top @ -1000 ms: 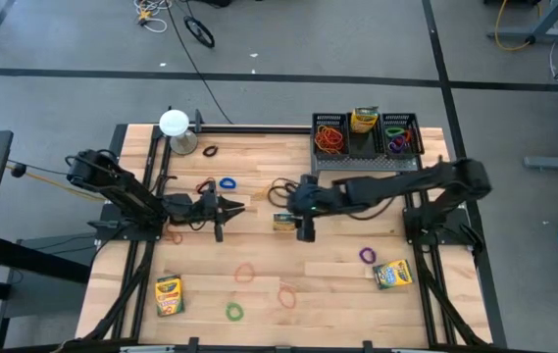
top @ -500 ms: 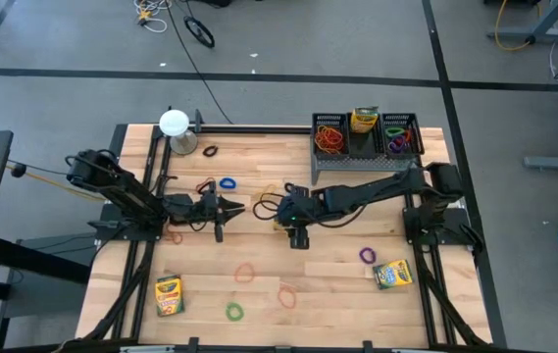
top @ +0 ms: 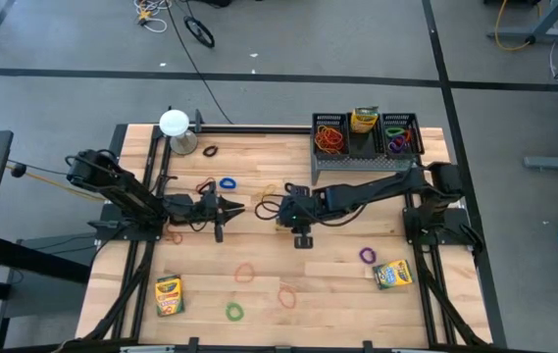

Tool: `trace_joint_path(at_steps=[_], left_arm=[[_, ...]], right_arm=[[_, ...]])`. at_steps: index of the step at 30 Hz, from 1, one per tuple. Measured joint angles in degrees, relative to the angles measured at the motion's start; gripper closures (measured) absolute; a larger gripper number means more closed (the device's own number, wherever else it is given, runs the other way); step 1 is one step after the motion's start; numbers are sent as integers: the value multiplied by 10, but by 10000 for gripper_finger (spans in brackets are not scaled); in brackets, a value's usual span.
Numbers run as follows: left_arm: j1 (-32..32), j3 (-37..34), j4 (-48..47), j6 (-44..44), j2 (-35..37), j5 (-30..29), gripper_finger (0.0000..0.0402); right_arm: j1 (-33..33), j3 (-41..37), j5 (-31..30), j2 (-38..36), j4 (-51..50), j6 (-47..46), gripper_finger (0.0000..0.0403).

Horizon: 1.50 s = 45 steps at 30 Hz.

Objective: Pick & Place Office Desk Supplies
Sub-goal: Put the yellow crayon box into the middle black bin on the shelf

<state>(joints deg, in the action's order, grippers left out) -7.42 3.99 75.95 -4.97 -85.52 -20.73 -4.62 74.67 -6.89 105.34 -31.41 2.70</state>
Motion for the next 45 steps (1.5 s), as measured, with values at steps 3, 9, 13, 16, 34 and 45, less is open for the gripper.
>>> trace_joint_path(at_steps=[3, 9, 13, 16, 34, 45], left_arm=[[0, 0, -5, 0, 0, 0, 336], [0, 0, -25, 0, 0, -2, 336], [0, 0, -27, 0, 0, 0, 336], [0, 0, -27, 0, 0, 0, 336], [-1, 0, -21, -21, 0, 34, 336], [-1, 0, -19, -31, 0, 50, 336]], right_arm=[[-1, -1, 1, -21, -17, 7, 303], [-11, -1, -38, -125, -91, 15, 286], [-5, 0, -114, -232, -160, 17, 278], [13, 0, -169, -311, -202, 26, 284], [337, -1, -134, -419, -271, 241, 293], [399, -1, -101, -363, -284, 287, 293]])
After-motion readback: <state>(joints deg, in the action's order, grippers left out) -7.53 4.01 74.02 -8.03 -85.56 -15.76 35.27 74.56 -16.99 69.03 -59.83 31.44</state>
